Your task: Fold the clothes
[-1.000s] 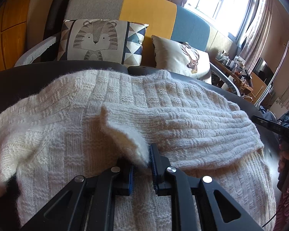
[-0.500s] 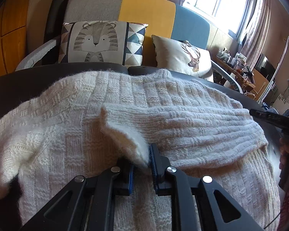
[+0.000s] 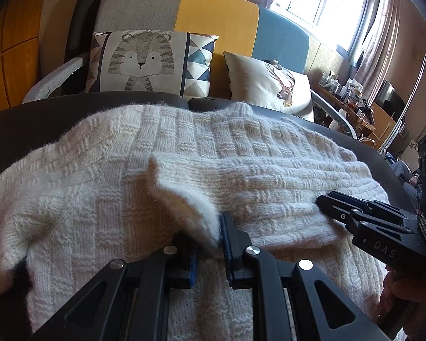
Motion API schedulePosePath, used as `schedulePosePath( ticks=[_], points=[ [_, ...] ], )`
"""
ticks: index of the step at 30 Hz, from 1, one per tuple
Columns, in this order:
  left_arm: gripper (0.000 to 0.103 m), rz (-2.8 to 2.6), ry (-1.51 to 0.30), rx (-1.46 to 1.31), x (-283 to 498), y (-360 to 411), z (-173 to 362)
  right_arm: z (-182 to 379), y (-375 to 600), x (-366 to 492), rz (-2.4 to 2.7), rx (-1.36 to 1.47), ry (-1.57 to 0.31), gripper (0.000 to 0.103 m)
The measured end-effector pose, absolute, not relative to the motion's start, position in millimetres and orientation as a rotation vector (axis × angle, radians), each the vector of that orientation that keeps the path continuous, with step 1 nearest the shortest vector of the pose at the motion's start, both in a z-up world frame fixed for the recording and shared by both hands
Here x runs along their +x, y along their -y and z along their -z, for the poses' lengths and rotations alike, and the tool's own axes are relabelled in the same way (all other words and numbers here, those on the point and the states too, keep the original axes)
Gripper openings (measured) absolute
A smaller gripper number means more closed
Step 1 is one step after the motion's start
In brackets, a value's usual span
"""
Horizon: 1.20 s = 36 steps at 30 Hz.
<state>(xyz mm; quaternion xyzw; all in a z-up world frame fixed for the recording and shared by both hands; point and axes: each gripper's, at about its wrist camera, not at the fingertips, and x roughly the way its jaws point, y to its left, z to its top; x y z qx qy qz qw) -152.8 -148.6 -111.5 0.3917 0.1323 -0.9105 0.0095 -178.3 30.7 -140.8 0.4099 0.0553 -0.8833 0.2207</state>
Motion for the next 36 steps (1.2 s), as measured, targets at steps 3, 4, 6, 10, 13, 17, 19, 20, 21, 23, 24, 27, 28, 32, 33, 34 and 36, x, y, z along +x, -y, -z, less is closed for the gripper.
schedulePosePath(
  ticks=[3,4,6,10,13,17,19,20,21,23,24,27,28,32,33,34,36],
  points=[
    [0.015,2.842,-0.421,1.224,-152,150,110,142,-27,-178,2.462,1.126,-0.192,0.031],
    [0.015,2.842,-0.433,1.228,-151,152,109,142,-27,-179,2.462,1.125,-0.189,0.031],
    [0.015,2.843,-0.46,1.239,-147,156,106,143,-27,-183,2.459,1.128,-0.17,0.031],
    [0.016,2.824,-0.478,1.232,-132,165,100,144,-26,-187,2.466,1.127,-0.181,0.032],
    [0.017,2.784,-0.448,1.229,-123,173,98,144,-23,-185,2.481,1.122,-0.216,0.032],
    [0.017,2.728,-0.41,1.229,-113,184,100,144,-22,-184,2.489,1.118,-0.23,0.032],
    [0.017,2.71,-0.401,1.225,-109,189,102,144,-21,-183,2.493,1.116,-0.24,0.033],
    [0.017,2.711,-0.399,1.223,-108,190,103,144,-20,-183,2.496,1.117,-0.252,0.033],
    [0.017,2.712,-0.397,1.22,-107,190,103,144,-19,-183,2.499,1.118,-0.264,0.033],
    [0.017,2.714,-0.391,1.216,-106,191,105,140,-15,-183,2.503,1.129,-0.291,0.033],
    [0.018,2.714,-0.383,1.215,-106,190,105,138,-13,-183,2.504,1.138,-0.306,0.034],
    [0.018,2.717,-0.367,1.208,-105,188,106,126,-6,-181,2.507,1.126,-0.291,0.034],
    [0.018,2.718,-0.368,1.204,-105,188,106,121,-4,-179,2.497,1.094,-0.236,0.034],
    [0.018,2.723,-0.385,1.199,-104,189,107,121,30,-174,2.425,1.105,-0.222,0.034],
    [0.018,2.723,-0.382,1.199,-104,188,107,124,40,-173,2.402,1.109,-0.234,0.034],
    [0.018,2.723,-0.381,1.198,-104,188,107,128,50,-174,2.387,1.123,-0.249,0.034],
    [0.018,2.724,-0.381,1.197,-104,188,107,136,67,-173,2.372,1.14,-0.271,0.035]
  ],
)
